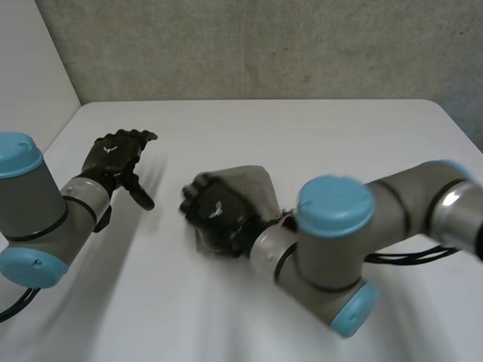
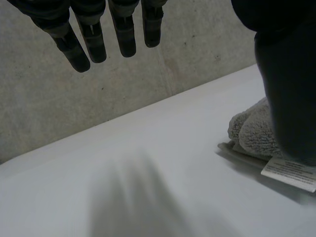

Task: Fold the towel.

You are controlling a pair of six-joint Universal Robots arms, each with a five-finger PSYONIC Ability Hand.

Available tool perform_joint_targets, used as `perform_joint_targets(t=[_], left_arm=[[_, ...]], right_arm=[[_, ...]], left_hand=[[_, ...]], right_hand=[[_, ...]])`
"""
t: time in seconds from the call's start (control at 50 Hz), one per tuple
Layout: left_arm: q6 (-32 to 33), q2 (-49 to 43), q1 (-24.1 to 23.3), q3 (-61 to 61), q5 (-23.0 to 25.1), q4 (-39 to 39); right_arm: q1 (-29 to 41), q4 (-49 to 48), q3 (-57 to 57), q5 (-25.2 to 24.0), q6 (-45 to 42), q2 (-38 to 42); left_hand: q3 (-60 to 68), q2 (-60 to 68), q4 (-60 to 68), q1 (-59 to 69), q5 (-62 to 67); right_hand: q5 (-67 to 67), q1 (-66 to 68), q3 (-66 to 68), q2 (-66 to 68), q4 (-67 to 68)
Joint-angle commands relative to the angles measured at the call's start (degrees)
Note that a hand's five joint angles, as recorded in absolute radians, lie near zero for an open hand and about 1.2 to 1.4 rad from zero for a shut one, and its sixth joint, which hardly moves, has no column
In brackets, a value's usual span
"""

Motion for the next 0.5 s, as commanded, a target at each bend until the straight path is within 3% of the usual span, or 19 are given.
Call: perform_joint_targets(t=[0.02,0.16,0.38,0.5], left_arm=[[-0.70,0.28,-1.64,2.11,-0.10,-0.09],[-1.66,-0.33,-6.73,5.97,-0.45,-0.71],[-6.76,-5.35,-13.60,10.46,-0.62,-4.22],[-6.59,-11.94,-15.00,13.01,-5.10,-9.76]], right_arm=[[-8.77,0.17,1.37,0.52,23.76,-6.30],[-14.03,2.45,0.93,1.04,36.67,-6.31],[-14.57,10.02,-4.96,1.13,38.88,0.02],[-14.31,13.09,-9.00,1.57,39.14,4.95]], left_hand=[[-3.63,-4.48,-4.65,-4.95,-12.36],[-3.63,-4.48,-4.65,-4.95,-12.36],[-2.96,-3.80,-3.98,-4.28,-11.68],[-2.79,-3.64,-3.81,-4.11,-11.52]], right_hand=[[-3.42,-3.33,-3.81,-4.02,-4.53],[-3.42,-3.33,-3.81,-4.02,-4.53],[-3.42,-3.33,-3.81,-4.02,-4.53],[-3.42,-3.33,-3.81,-4.02,-4.53]])
